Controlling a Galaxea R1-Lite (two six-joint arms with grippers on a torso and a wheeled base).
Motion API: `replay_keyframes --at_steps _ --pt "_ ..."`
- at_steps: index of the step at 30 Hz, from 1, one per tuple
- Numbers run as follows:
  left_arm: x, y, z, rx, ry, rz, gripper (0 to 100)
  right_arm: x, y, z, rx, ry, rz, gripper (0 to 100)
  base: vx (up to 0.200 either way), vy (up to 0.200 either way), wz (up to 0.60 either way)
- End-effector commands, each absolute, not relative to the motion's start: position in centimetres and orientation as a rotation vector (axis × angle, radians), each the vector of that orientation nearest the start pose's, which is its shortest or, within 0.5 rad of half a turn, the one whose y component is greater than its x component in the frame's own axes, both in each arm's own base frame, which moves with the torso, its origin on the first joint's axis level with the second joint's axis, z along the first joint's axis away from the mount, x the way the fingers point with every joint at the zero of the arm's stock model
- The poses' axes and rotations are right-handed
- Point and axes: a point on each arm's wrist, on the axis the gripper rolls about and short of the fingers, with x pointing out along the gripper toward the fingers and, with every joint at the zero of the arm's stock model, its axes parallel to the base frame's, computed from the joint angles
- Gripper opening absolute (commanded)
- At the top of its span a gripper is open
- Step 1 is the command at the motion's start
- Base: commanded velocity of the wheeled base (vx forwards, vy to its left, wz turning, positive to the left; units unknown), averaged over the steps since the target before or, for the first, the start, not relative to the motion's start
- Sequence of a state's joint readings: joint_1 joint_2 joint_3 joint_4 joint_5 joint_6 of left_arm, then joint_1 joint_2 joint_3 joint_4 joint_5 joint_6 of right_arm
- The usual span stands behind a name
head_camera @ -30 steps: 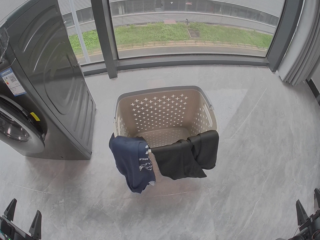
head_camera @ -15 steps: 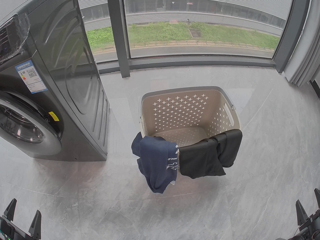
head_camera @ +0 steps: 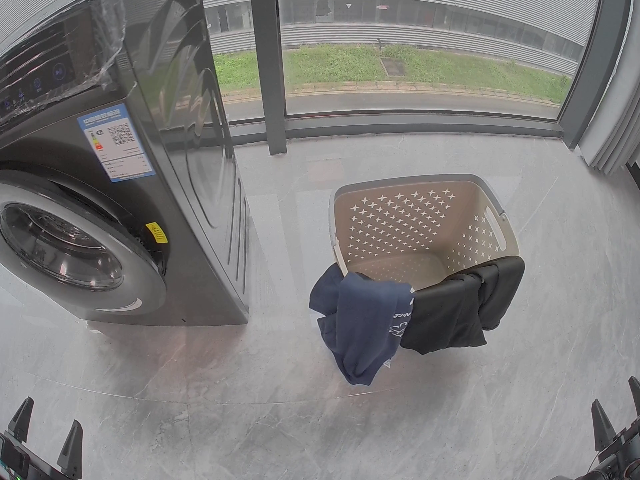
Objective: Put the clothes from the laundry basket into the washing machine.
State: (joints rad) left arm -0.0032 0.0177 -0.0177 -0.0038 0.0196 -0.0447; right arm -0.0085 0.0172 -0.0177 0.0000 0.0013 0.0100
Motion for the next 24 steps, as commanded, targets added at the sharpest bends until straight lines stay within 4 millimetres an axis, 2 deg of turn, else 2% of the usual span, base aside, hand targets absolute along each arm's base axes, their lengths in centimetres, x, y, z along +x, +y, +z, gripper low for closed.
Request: replay_keyframes --at_steps 1,24 --pt "-2.26 0.04 7.60 -0.043 -0.002 0.011 100 -2.28 0.02 7.55 0.011 0.000 -0.006 100 0.000 0.200 0.00" --pt "-2.28 0.04 7.64 -0.041 -0.005 0.014 100 -2.28 0.02 7.55 0.011 0.000 -0.006 100 0.000 0.200 0.00"
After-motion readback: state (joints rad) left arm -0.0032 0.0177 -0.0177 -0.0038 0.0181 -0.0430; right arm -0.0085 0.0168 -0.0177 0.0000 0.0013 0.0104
